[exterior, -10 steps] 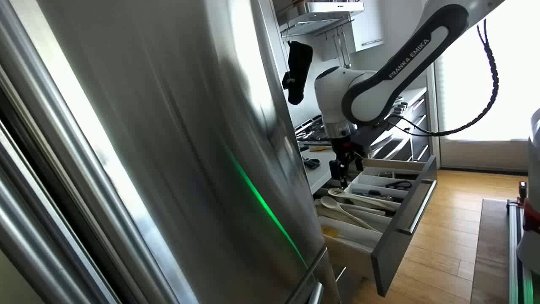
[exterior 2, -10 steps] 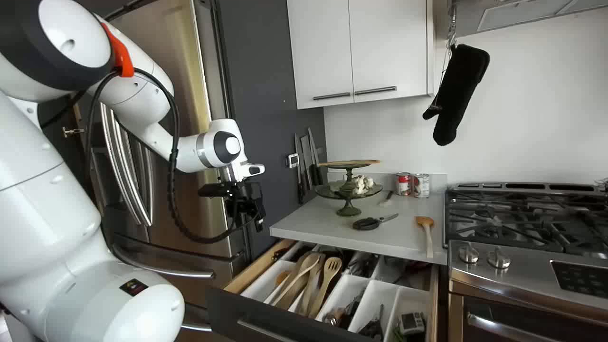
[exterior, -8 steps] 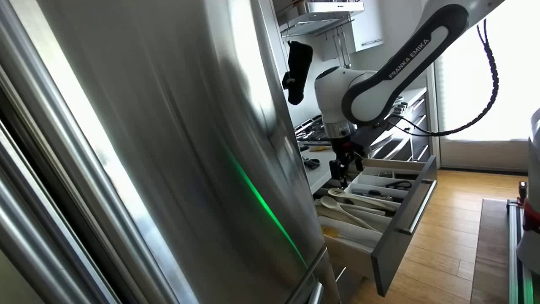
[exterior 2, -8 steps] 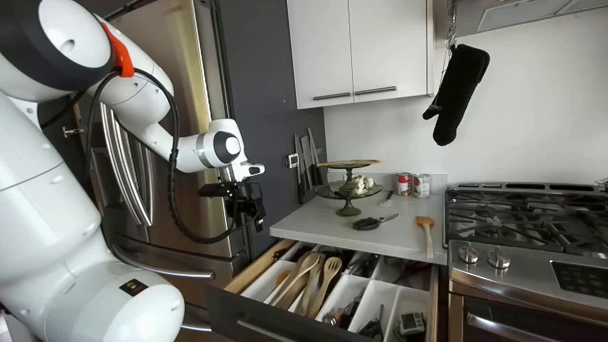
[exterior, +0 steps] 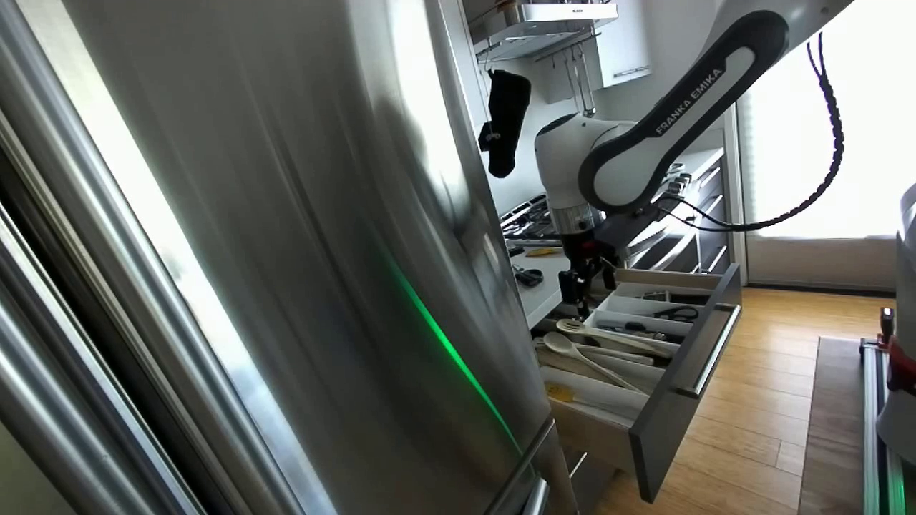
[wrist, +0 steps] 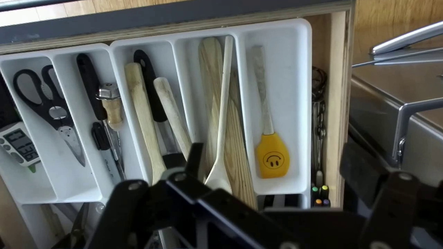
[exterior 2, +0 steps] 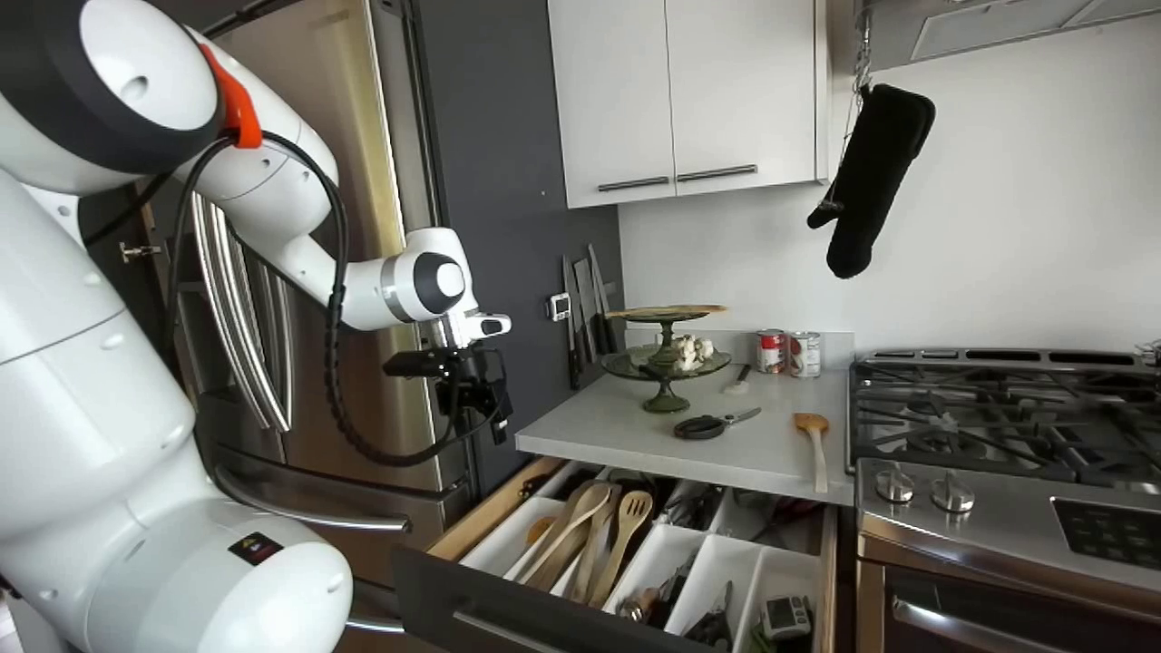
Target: Move the spoon within the drawer to the right then put the stirring spoon into the drawer
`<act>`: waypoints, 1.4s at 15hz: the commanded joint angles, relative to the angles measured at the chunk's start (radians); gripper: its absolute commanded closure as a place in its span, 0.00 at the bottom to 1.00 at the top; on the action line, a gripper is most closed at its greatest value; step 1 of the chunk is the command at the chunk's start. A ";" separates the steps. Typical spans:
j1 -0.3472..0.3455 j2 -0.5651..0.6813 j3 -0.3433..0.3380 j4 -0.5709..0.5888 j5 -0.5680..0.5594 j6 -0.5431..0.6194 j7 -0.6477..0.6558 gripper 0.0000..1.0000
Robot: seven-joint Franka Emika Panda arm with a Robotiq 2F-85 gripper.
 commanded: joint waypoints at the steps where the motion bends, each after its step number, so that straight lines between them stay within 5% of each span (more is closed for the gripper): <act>1: 0.005 0.078 -0.068 -0.011 0.000 0.113 -0.053 0.00; 11: -0.001 0.359 -0.172 -0.037 -0.061 0.525 -0.006 0.00; 21: 0.030 0.437 -0.221 -0.015 -0.026 0.535 -0.056 0.00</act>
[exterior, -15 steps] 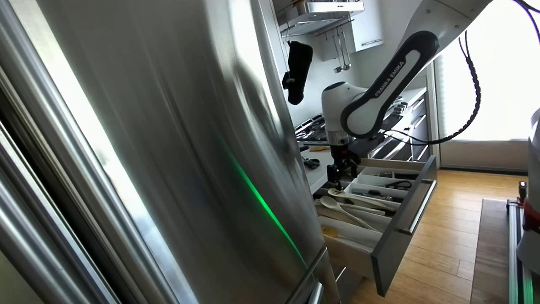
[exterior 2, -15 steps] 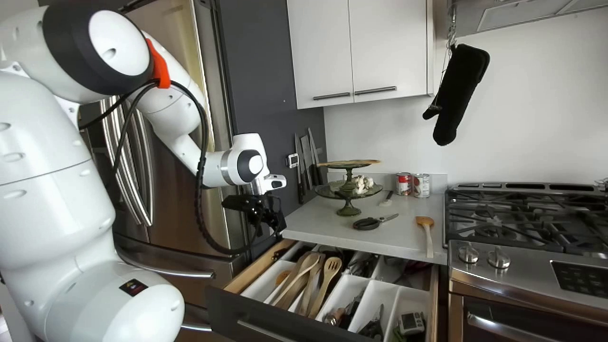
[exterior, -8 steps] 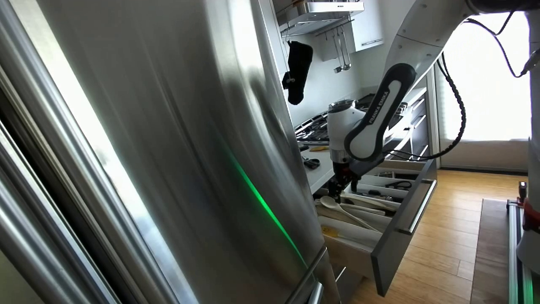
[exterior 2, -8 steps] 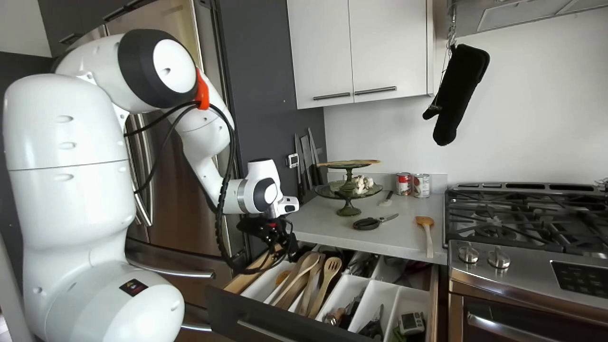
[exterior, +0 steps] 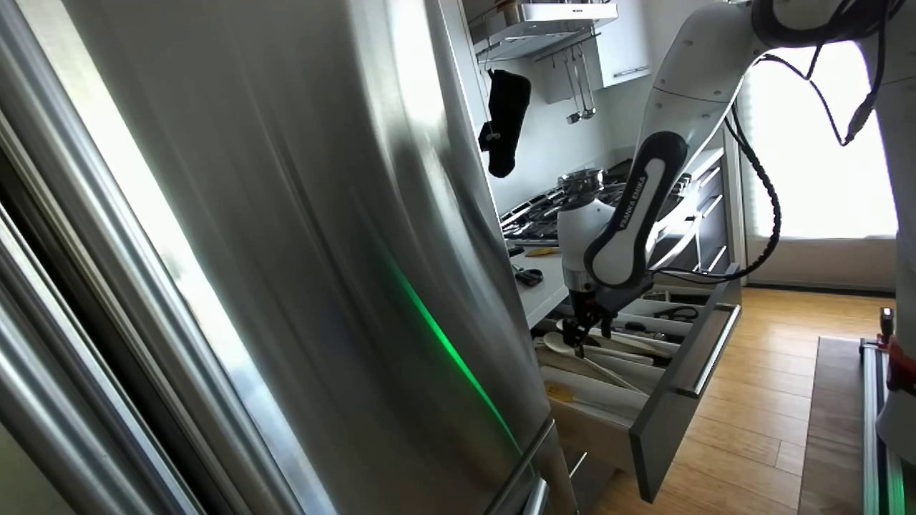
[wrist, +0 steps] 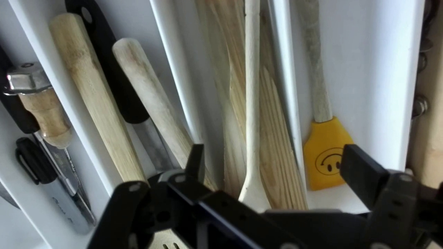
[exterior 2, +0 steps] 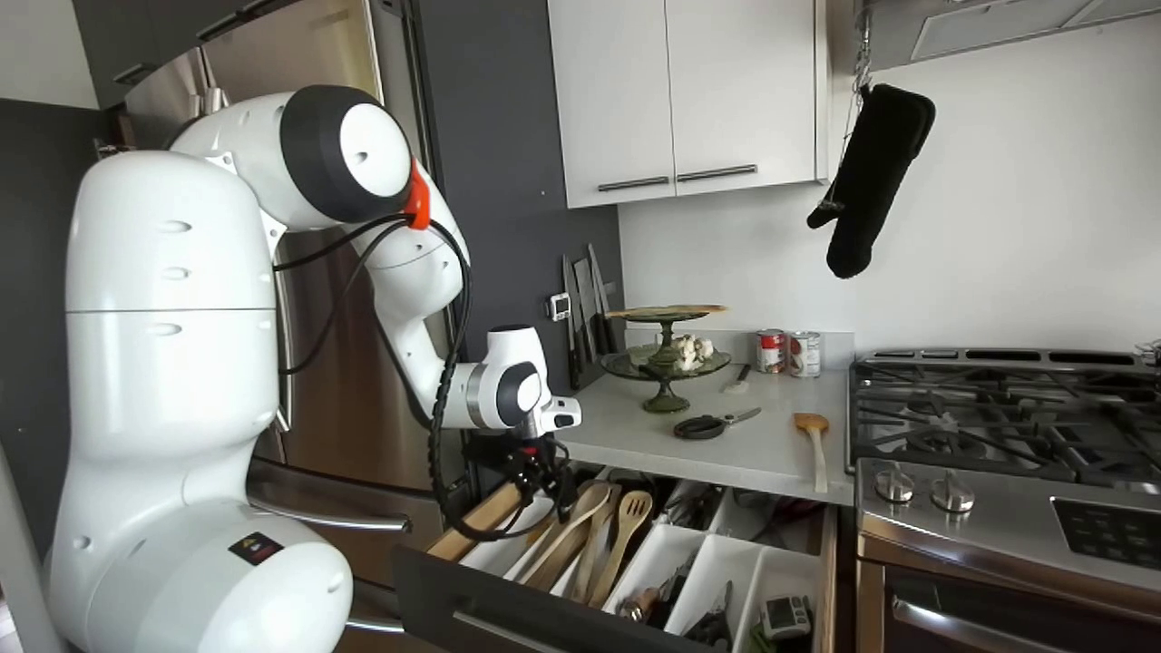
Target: Move the spoon within the drawer to the right then put the stirring spoon into the drawer
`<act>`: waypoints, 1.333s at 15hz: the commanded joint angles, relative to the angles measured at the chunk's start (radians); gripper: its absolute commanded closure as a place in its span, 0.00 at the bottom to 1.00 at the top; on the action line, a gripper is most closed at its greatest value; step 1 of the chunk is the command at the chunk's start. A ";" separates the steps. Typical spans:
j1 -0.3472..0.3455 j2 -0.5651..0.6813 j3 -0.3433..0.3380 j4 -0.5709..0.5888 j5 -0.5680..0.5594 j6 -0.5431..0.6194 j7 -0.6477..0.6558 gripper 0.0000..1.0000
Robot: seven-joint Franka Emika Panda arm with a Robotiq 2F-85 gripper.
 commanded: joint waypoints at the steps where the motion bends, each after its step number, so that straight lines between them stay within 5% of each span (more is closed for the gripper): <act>1: 0.031 -0.001 -0.031 0.001 0.012 -0.002 -0.010 0.00; 8: 0.048 0.079 -0.080 0.062 0.001 -0.024 0.007 0.00; 13: 0.049 0.132 -0.082 0.102 0.040 -0.015 -0.014 0.38; 20: 0.073 0.193 -0.084 0.145 0.061 -0.013 -0.014 0.31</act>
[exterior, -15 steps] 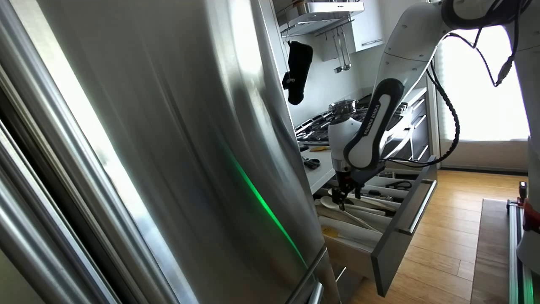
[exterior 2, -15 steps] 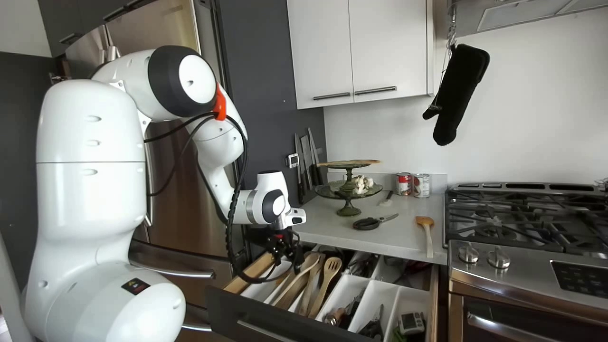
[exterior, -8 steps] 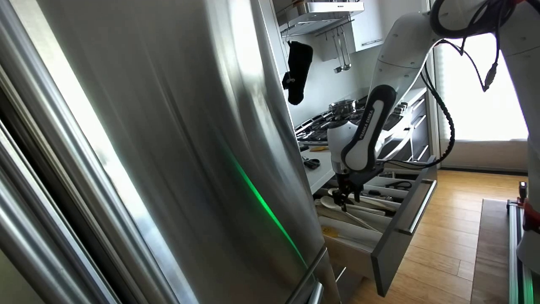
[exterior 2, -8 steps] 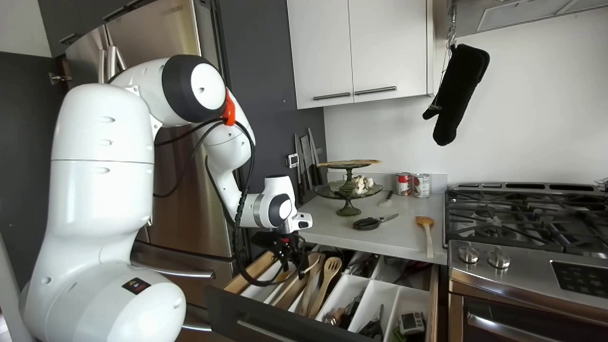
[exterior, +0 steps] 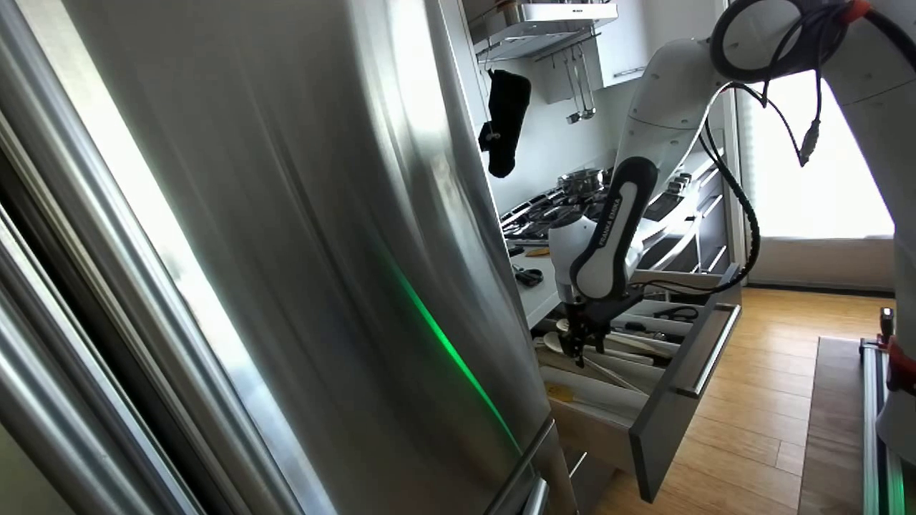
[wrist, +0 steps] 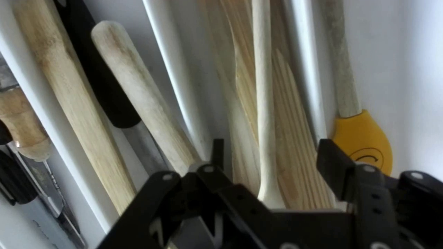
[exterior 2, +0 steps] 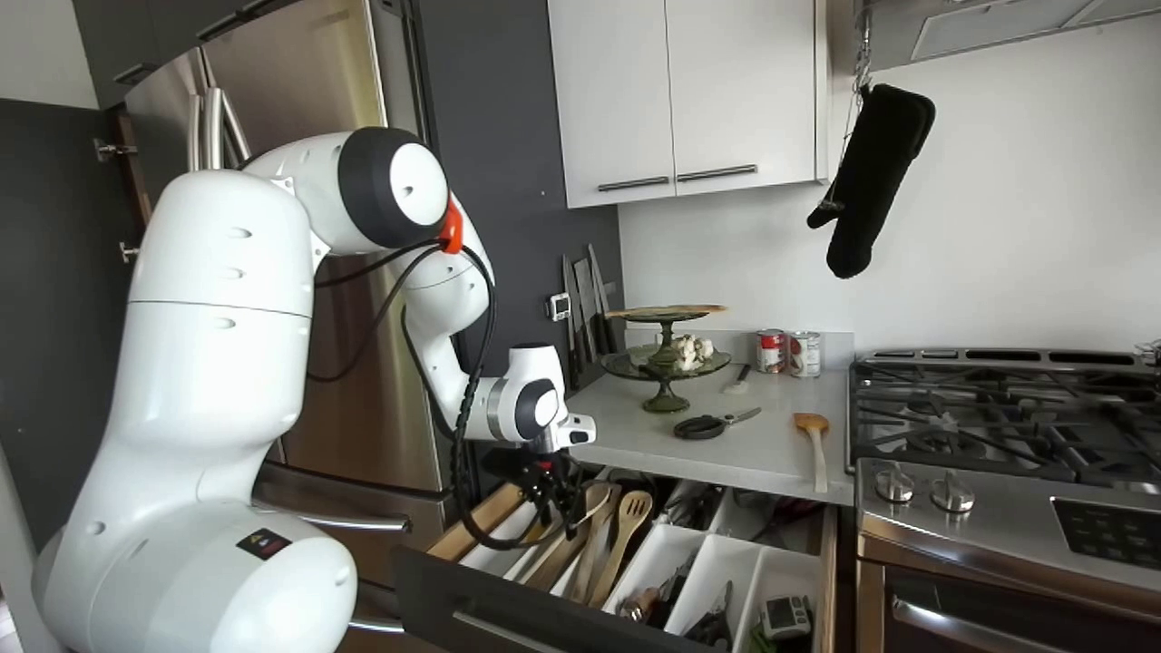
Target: Move the spoon within the drawer to the right then put the stirring spoon into the drawer
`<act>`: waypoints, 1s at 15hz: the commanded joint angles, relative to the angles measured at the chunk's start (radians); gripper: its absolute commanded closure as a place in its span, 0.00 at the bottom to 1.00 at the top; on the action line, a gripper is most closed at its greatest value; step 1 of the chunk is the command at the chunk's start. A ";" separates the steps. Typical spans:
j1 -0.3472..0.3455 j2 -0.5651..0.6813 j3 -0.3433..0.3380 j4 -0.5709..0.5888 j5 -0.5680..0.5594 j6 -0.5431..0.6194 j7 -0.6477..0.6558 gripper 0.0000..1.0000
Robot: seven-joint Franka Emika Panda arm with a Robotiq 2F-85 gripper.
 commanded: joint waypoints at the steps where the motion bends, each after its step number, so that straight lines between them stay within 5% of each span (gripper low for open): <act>1: 0.023 0.043 -0.014 0.032 0.031 0.000 -0.016 0.33; 8: 0.033 0.068 -0.025 0.055 0.040 -0.006 -0.007 0.74; 11: 0.038 0.067 -0.031 0.058 0.037 -0.008 -0.004 0.86; 13: 0.040 0.063 -0.035 0.055 0.036 -0.007 -0.003 0.84; 14: 0.040 0.060 -0.035 0.052 0.037 -0.007 -0.005 0.97; 15: 0.038 0.056 -0.034 0.049 0.040 -0.005 -0.009 0.97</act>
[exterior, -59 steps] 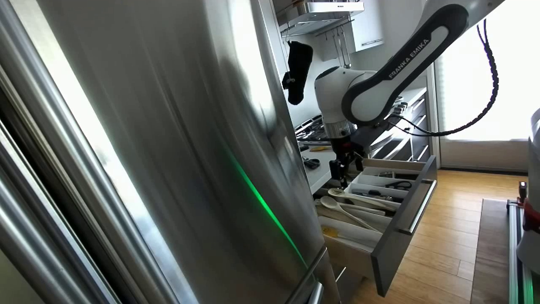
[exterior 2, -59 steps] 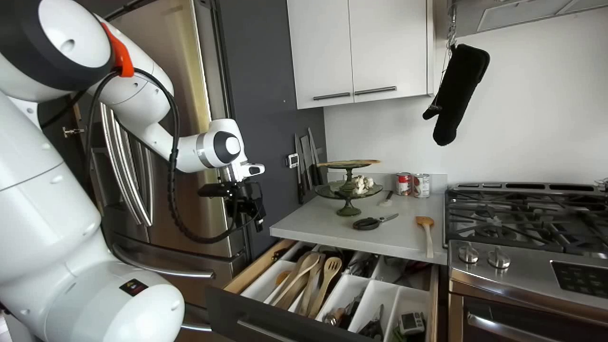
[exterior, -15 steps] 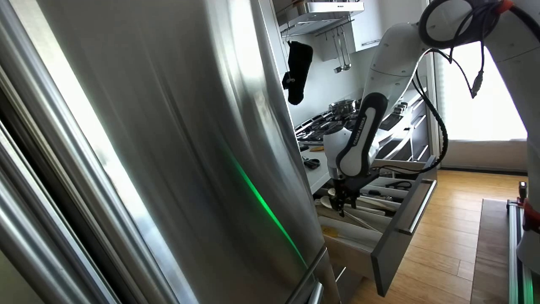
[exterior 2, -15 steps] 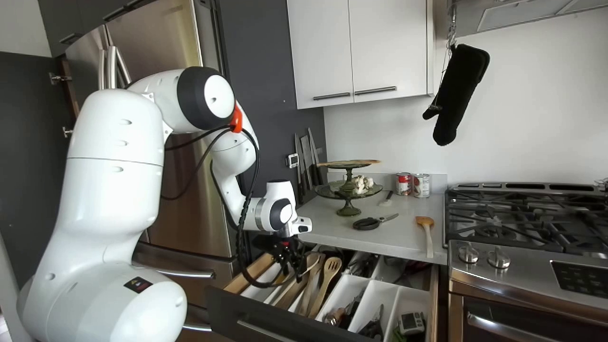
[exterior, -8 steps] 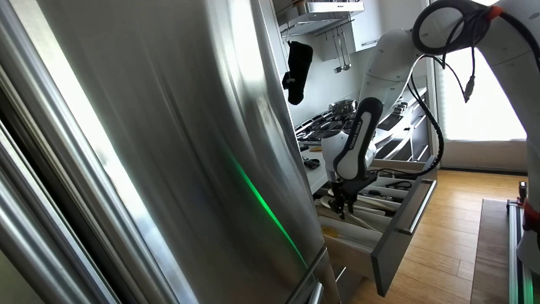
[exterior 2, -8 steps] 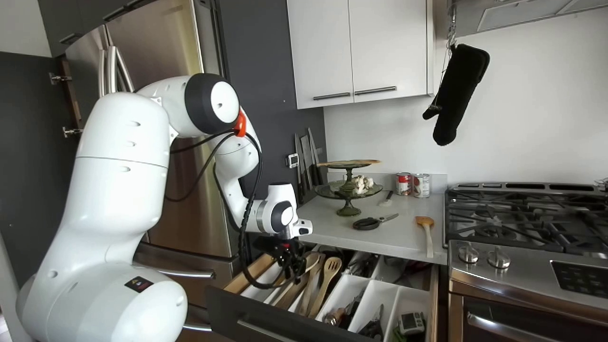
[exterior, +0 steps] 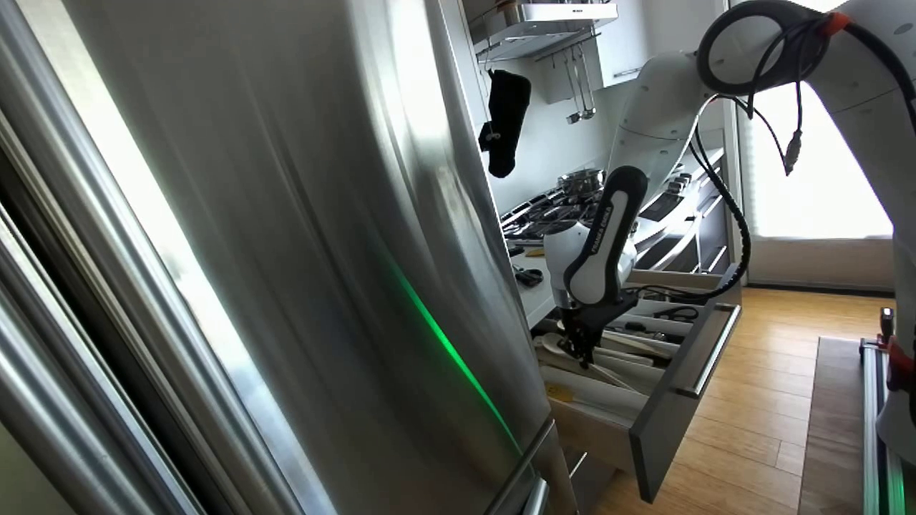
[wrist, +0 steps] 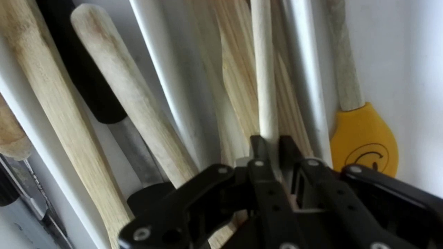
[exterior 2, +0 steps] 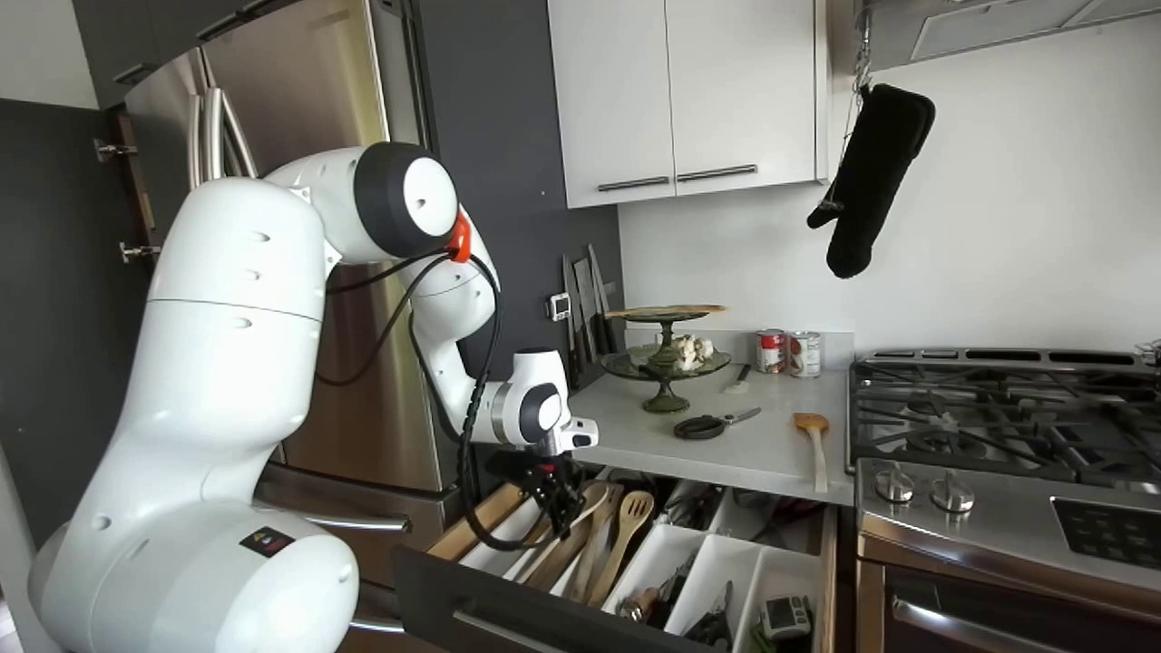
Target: Move the spoon within the drawer to the right then put the stirring spoon into the drawer
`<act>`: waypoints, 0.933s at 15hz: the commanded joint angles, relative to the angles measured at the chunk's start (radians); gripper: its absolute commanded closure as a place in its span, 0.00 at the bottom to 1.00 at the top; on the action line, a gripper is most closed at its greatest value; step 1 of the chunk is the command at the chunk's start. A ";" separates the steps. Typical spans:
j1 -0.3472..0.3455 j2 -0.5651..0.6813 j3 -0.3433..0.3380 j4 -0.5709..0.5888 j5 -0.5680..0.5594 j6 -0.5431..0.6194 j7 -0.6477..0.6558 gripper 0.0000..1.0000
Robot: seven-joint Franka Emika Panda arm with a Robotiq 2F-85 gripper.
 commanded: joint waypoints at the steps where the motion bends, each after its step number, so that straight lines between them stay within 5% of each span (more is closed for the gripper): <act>1: 0.016 -0.006 -0.020 -0.005 0.023 -0.003 -0.009 0.96; 9: -0.081 -0.095 0.058 -0.019 0.191 -0.045 -0.233 0.96; 14: -0.145 -0.144 0.097 0.022 0.386 -0.284 -0.438 0.96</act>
